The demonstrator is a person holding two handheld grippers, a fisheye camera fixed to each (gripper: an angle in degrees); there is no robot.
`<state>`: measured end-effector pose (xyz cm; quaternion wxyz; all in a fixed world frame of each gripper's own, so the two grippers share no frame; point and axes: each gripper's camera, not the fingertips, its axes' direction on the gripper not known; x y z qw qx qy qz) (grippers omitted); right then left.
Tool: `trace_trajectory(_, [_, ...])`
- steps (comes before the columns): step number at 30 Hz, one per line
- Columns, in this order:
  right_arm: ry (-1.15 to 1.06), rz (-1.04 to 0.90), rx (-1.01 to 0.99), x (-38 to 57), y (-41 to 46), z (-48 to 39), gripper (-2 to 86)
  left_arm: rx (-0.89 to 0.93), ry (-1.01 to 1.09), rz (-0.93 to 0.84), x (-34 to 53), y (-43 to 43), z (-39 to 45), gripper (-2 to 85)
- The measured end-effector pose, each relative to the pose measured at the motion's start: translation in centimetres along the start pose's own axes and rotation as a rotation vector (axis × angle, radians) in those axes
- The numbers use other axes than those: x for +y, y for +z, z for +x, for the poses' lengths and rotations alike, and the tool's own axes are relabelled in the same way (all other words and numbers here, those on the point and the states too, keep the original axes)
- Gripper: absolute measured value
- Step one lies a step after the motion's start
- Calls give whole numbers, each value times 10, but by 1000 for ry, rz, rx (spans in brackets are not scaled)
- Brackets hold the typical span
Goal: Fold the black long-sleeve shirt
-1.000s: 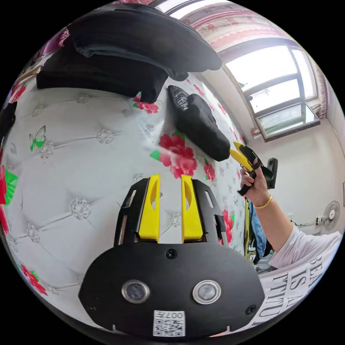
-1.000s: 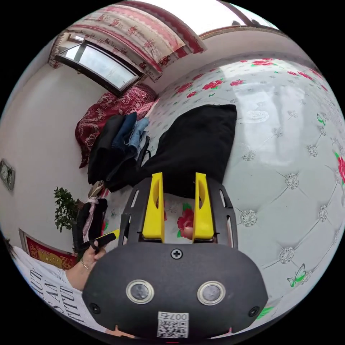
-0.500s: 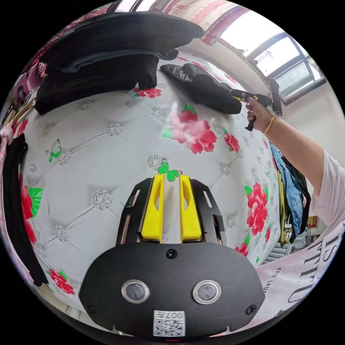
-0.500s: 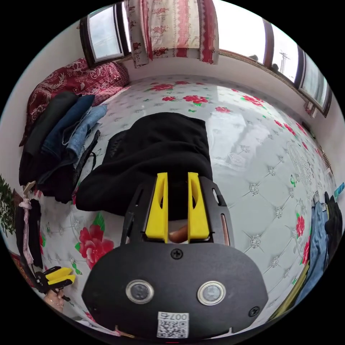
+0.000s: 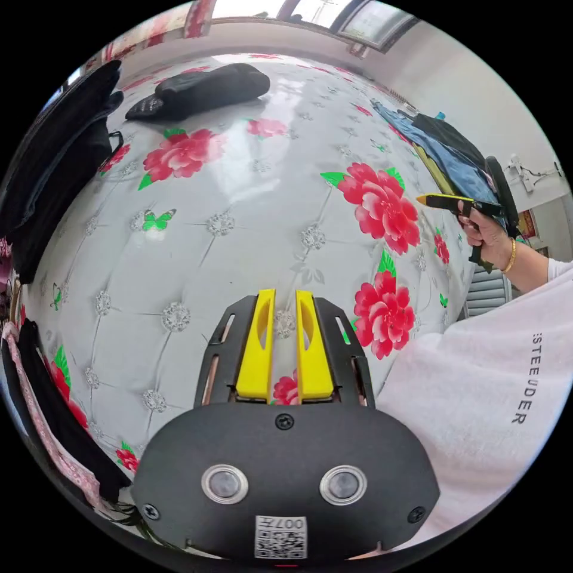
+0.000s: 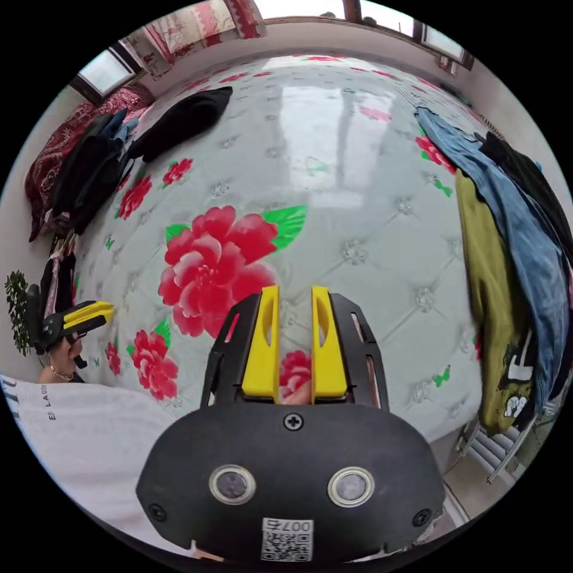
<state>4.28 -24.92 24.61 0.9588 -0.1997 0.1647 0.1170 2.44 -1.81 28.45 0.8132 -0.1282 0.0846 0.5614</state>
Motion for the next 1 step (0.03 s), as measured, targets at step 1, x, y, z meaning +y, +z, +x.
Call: trace_trajectory(1, [67, 9, 34, 21, -18, 21, 81, -19, 37, -30, 1, 5, 12, 62])
